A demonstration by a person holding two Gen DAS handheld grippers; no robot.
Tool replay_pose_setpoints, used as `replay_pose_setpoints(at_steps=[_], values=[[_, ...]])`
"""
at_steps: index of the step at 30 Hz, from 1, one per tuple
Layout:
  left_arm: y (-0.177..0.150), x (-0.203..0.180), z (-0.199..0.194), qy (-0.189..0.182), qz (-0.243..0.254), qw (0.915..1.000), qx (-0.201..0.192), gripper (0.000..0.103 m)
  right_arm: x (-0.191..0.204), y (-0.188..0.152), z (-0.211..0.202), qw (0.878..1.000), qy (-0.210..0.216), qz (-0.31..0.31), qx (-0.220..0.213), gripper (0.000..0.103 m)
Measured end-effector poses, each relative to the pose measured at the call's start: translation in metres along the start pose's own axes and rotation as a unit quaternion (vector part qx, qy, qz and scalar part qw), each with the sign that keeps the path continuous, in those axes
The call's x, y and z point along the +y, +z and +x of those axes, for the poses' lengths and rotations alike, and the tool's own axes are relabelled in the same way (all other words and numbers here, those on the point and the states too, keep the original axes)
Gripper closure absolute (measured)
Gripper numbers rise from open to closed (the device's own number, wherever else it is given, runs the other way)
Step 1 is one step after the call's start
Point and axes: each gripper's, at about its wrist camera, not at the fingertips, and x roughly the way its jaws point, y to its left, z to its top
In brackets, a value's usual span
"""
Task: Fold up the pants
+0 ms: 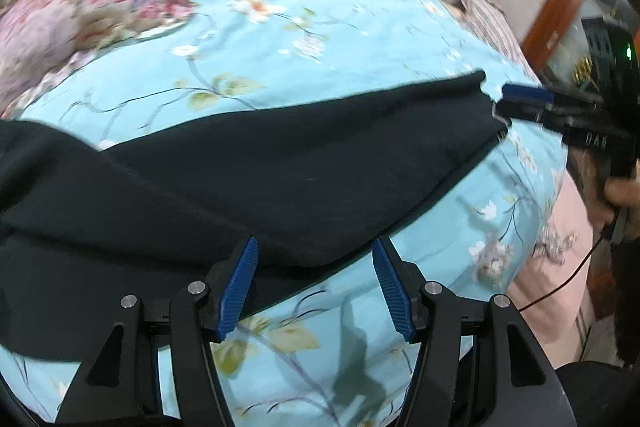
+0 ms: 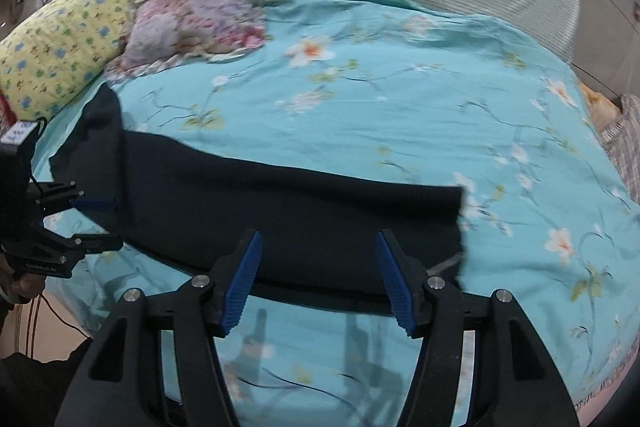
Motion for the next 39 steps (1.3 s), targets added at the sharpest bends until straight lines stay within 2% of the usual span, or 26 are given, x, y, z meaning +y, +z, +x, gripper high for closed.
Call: replay_pose_setpoints(at_steps=[10, 18, 26, 31, 35, 39], values=[[-0.008, 0.049, -0.036, 0.016, -0.064, 0.9972, -0.037, 0.04, 0.072, 0.021, 0.014, 0.998, 0.02, -0.065, 0.002, 0.039], [-0.018, 0.09, -0.057, 0.035, -0.105, 0.992, -0.06, 0.038, 0.106, 0.034, 0.028, 0.996, 0.049, -0.08, 0.01, 0.038], [-0.018, 0.154, -0.088, 0.072, -0.152, 0.982, -0.087, 0.035, 0.139, 0.045, 0.055, 0.99, 0.12, -0.06, 0.03, 0.038], [-0.007, 0.198, -0.105, 0.104, -0.159, 0.9768, -0.099, 0.03, 0.158, 0.054, 0.074, 0.983, 0.173, -0.034, 0.044, 0.038], [0.009, 0.23, -0.109, 0.118, -0.141, 0.9783, -0.095, 0.023, 0.176, 0.061, 0.089, 0.978, 0.201, -0.027, 0.054, 0.038], [0.032, 0.265, -0.1, 0.113, -0.125, 0.9832, -0.071, 0.023, 0.189, 0.069, 0.108, 0.97, 0.233, -0.014, 0.069, 0.038]])
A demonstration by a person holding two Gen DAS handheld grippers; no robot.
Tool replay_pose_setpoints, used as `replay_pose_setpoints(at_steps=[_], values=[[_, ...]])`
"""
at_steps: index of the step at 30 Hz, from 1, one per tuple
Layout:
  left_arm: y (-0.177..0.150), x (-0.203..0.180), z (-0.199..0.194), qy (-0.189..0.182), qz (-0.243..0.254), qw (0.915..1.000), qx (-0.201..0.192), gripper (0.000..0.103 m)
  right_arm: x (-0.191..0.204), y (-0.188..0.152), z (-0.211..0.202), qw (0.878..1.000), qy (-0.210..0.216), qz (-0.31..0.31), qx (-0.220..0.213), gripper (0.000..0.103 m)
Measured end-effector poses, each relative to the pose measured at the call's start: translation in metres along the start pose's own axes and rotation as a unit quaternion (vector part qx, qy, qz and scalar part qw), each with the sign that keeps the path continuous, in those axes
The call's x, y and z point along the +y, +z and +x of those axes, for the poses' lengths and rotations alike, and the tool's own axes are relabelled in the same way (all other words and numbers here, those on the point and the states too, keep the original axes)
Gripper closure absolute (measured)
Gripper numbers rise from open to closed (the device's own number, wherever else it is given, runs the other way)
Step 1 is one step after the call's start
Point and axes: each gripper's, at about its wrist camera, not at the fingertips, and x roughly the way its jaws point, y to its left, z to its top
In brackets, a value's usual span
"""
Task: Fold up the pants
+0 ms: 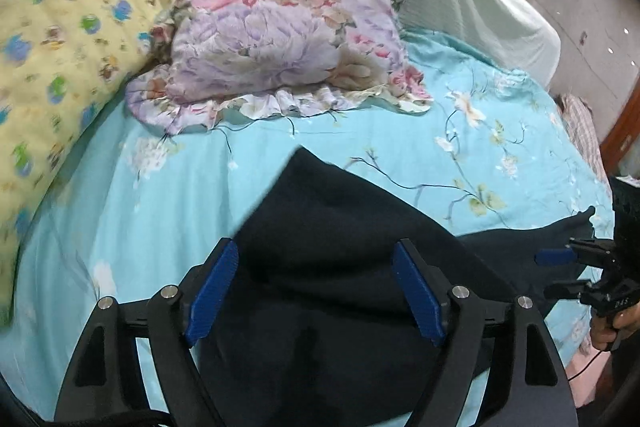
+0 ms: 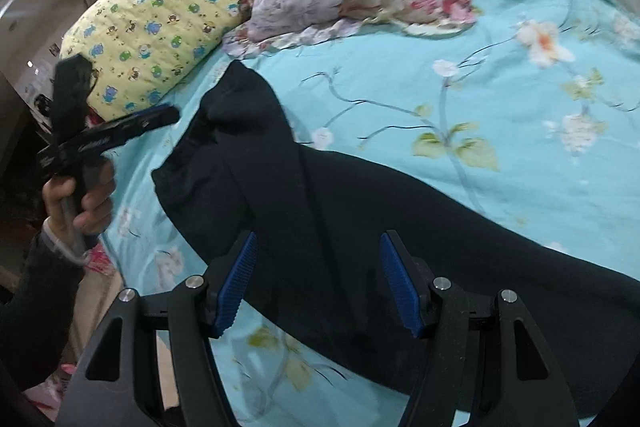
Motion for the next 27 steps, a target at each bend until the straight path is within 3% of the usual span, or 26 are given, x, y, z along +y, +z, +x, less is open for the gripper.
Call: replay_pose_setpoints(at_steps=[10, 16, 18, 20, 21, 23, 24, 27], values=[[0.046, 0.045, 0.063, -0.108, -0.022, 0.9917, 0.067, 0.023, 0.016, 0.026, 0.044, 0.999, 0.024, -0.002, 0.028, 0.038], [0.049, 0.044, 0.085, -0.127, -0.019, 0.9867, 0.099, 0.023, 0.02, 0.036, 0.064, 0.999, 0.026, -0.01, 0.042, 0.038], [0.048, 0.042, 0.088, -0.124, -0.016, 0.9866, 0.104, 0.029, 0.02, 0.038, 0.07, 0.999, 0.025, -0.008, 0.045, 0.039], [0.047, 0.04, 0.087, -0.134, -0.013, 0.9854, 0.104, 0.056, 0.02, 0.039, 0.076, 0.998, 0.033, -0.007, 0.049, 0.047], [0.047, 0.039, 0.085, -0.138, -0.013, 0.985, 0.103, 0.062, 0.021, 0.04, 0.078, 0.998, 0.036, -0.007, 0.051, 0.058], [0.044, 0.035, 0.078, -0.134, -0.006, 0.9868, 0.091, 0.083, 0.025, 0.039, 0.082, 0.998, 0.037, -0.013, 0.055, 0.068], [0.043, 0.034, 0.074, -0.13, -0.002, 0.9879, 0.084, 0.085, 0.028, 0.039, 0.083, 0.998, 0.035, -0.017, 0.053, 0.078], [0.038, 0.031, 0.057, -0.128, 0.003, 0.9899, 0.062, 0.091, 0.033, 0.037, 0.079, 0.998, 0.034, -0.029, 0.04, 0.093]])
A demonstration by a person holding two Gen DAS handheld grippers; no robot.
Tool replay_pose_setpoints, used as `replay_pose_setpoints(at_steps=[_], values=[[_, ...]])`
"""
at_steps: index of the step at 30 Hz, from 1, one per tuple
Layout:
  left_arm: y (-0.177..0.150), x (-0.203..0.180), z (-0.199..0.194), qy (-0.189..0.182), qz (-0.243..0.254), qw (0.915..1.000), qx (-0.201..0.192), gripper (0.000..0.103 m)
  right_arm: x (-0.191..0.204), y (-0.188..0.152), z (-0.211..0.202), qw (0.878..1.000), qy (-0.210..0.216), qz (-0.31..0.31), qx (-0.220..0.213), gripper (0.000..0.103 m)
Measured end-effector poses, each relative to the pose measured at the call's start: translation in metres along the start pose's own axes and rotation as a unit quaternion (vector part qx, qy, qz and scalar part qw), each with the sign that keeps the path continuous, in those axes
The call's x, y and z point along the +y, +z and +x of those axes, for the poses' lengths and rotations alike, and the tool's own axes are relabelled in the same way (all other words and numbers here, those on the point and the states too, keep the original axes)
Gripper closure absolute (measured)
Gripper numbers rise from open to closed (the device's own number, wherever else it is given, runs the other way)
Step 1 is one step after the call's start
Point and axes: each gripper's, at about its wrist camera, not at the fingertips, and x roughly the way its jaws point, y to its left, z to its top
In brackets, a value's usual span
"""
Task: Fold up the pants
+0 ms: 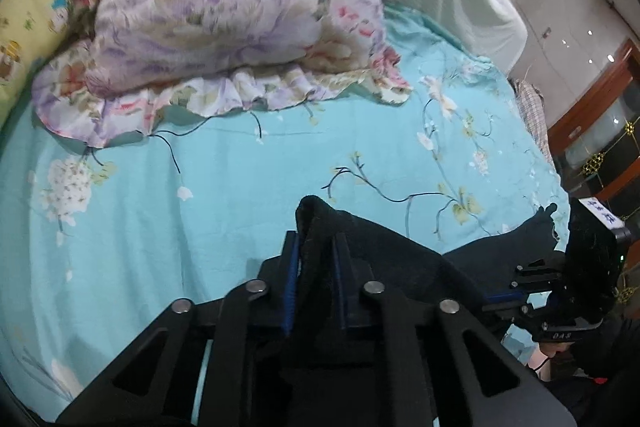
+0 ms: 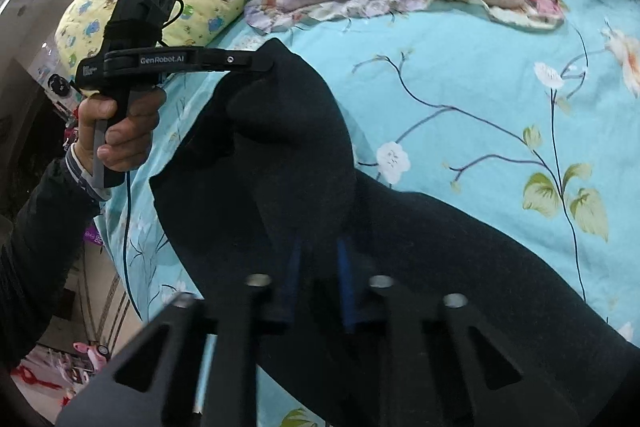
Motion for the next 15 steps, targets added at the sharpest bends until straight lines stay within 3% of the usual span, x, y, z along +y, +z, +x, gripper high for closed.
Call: replay_pose_setpoints(at_steps=[8, 15], values=[[-0.037, -0.006, -0.054, 0.012, -0.015, 0.9974, -0.07, 0.095, 0.022, -0.008, -0.017, 0.999, 0.015, -0.027, -0.03, 0.095], [-0.082, 0.002, -0.078, 0.006, -0.064, 0.9925, -0.104, 0.096, 0.045, -0.031, -0.013, 0.997, 0.044, -0.066, -0.018, 0.095]])
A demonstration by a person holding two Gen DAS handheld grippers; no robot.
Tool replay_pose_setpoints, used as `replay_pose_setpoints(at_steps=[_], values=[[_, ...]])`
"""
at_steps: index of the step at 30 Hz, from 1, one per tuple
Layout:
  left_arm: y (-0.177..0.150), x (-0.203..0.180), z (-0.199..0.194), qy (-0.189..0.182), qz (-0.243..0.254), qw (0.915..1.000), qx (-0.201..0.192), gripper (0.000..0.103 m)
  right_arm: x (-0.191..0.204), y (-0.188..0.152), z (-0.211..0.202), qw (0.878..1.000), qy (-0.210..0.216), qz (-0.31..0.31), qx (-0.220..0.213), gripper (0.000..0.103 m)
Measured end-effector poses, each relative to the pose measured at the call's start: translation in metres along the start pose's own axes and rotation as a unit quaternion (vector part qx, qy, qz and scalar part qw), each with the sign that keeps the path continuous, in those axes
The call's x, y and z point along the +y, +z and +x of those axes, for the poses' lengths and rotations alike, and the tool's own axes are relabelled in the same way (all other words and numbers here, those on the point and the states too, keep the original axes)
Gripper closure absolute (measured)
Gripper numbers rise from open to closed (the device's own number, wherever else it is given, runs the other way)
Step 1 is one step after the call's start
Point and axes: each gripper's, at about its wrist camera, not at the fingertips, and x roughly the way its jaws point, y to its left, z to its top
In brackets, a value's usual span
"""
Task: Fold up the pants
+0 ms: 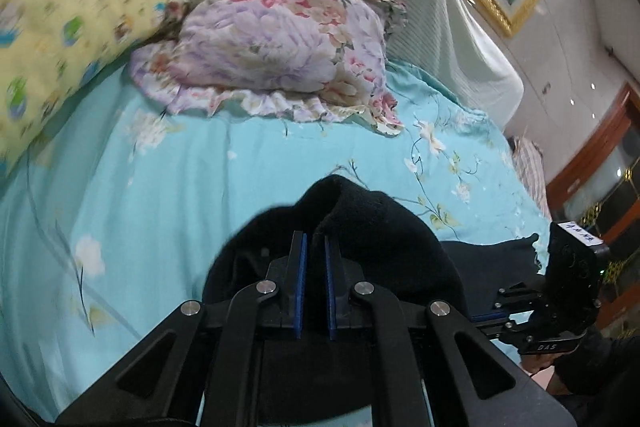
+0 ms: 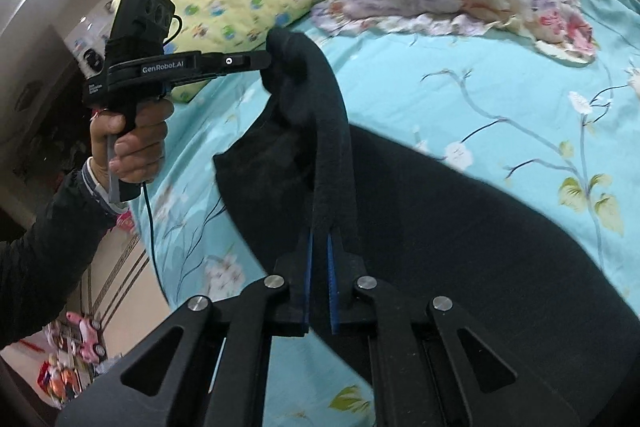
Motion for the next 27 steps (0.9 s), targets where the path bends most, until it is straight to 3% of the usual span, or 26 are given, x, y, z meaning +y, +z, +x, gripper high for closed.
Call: replay_pose_setpoints(at_steps=[5, 12, 14, 17, 19, 25, 27], values=[[-0.03, 0.01, -0.007, 0.007, -0.038, 0.9992, -0.004, 0.096, 0.012, -0.006, 0.007, 1.0, -0.001, -0.018, 0.012, 0.095], [-0.058, 0.021, -0.013, -0.01, -0.098, 0.995, -0.016, 0.094, 0.024, -0.012, 0.015, 0.998, -0.02, -0.043, 0.027, 0.095], [-0.066, 0.022, -0.016, -0.024, -0.118, 0.9925, -0.019, 0.069, 0.027, -0.013, 0.017, 0.998, -0.025, -0.05, 0.03, 0.095], [-0.072, 0.019, -0.022, -0.036, -0.136, 0.9895, -0.032, 0.045, 0.03, -0.017, 0.018, 0.997, -0.032, -0.062, 0.033, 0.095], [-0.074, 0.017, -0.024, -0.046, -0.15, 0.987, -0.034, 0.035, 0.032, -0.018, 0.018, 0.996, -0.034, -0.07, 0.036, 0.095], [-0.07, 0.01, -0.025, -0.046, -0.175, 0.9823, -0.048, 0.035, 0.035, -0.021, 0.019, 0.996, -0.029, -0.075, 0.037, 0.096], [-0.069, 0.007, -0.025, -0.032, -0.174, 0.9829, -0.051, 0.045, 0.038, -0.022, 0.019, 0.996, -0.025, -0.08, 0.037, 0.096]])
